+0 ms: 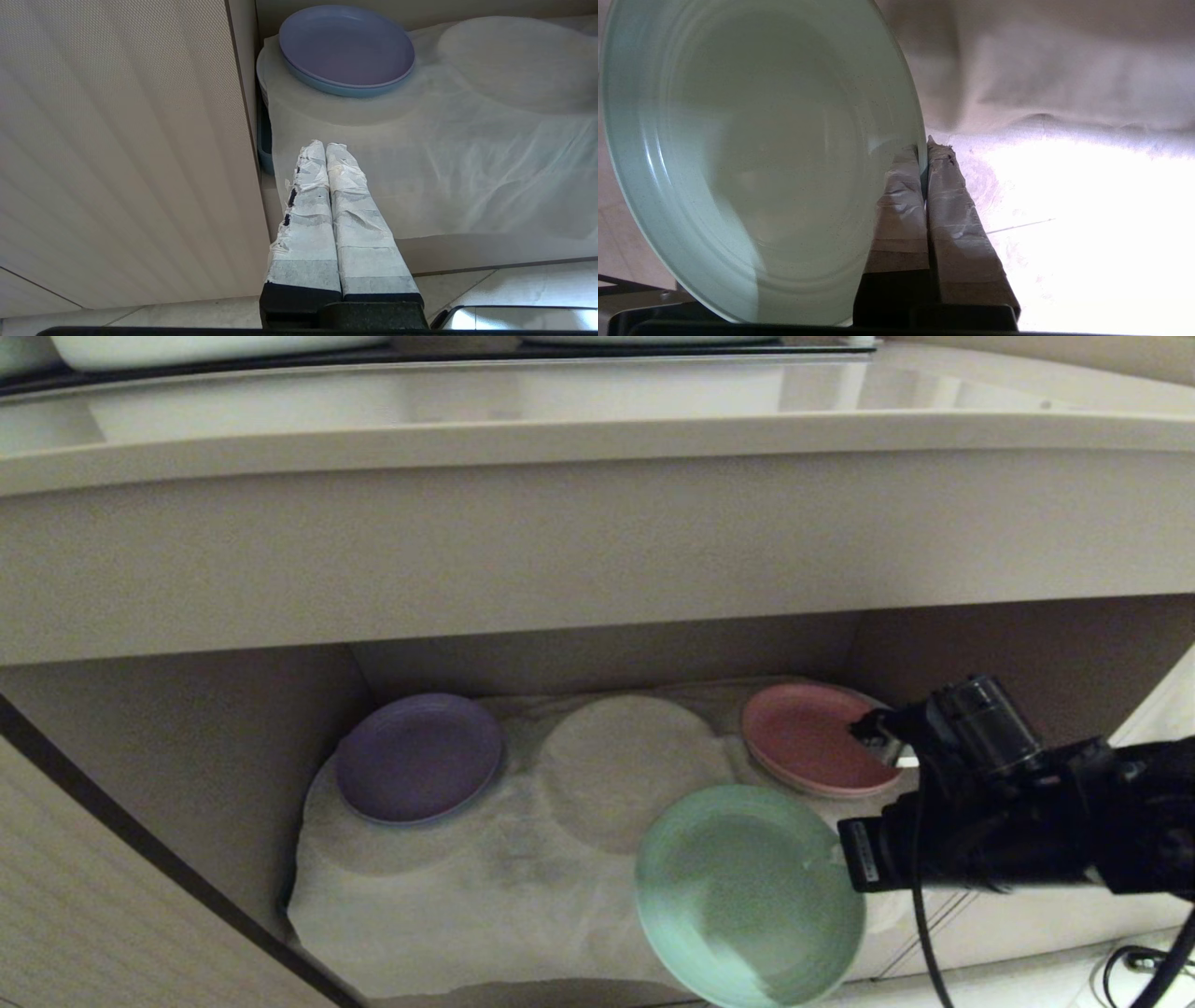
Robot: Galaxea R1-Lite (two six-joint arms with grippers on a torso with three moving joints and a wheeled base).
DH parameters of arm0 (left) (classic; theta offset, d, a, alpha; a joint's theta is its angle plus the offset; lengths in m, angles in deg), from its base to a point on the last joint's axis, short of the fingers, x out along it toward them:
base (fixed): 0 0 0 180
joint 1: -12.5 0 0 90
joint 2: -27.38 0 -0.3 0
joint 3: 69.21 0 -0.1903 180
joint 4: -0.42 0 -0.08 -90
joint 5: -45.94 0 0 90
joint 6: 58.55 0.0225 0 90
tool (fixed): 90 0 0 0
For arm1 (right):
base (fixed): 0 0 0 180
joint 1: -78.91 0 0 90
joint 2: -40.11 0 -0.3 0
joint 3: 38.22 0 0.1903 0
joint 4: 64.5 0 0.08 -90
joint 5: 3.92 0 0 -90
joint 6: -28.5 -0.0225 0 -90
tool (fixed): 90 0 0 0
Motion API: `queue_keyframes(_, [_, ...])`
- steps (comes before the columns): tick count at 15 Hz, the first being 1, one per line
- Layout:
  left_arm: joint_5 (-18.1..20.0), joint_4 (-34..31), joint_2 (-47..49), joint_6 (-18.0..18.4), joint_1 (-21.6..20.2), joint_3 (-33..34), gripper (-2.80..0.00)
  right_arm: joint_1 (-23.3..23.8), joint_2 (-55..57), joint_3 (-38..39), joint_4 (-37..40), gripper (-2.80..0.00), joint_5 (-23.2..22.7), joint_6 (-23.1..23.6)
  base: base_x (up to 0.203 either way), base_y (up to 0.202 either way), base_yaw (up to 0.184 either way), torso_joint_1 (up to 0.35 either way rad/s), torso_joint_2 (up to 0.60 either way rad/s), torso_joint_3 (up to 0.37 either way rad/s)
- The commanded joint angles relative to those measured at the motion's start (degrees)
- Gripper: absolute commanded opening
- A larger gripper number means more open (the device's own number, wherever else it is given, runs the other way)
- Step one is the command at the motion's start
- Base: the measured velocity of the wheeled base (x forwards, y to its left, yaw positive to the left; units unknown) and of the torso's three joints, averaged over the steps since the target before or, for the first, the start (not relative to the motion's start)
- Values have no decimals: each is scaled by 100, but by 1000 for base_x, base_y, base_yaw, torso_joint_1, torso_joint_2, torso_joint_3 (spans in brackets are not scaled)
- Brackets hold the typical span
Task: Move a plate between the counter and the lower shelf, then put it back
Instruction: Put the plate
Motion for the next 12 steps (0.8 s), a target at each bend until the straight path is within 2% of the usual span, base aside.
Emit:
queue_keyframes(1, [0,-2,-2,-2,0,1,-280,29,-330,209,-3,-280,1,-76,0,0,0,0,0,0])
queue_keyframes(5, [0,-2,-2,-9,0,1,-280,65,-847,671,13,-280,6,-263,0,0,0,0,0,0])
queue_keyframes(9, [0,-2,-2,0,0,1,-280,91,-1395,1134,43,-280,120,-645,0,0,0,0,0,0])
queue_keyframes(12, [0,-2,-2,0,0,1,-280,280,-1834,1494,126,-280,174,-717,0,0,0,0,0,0])
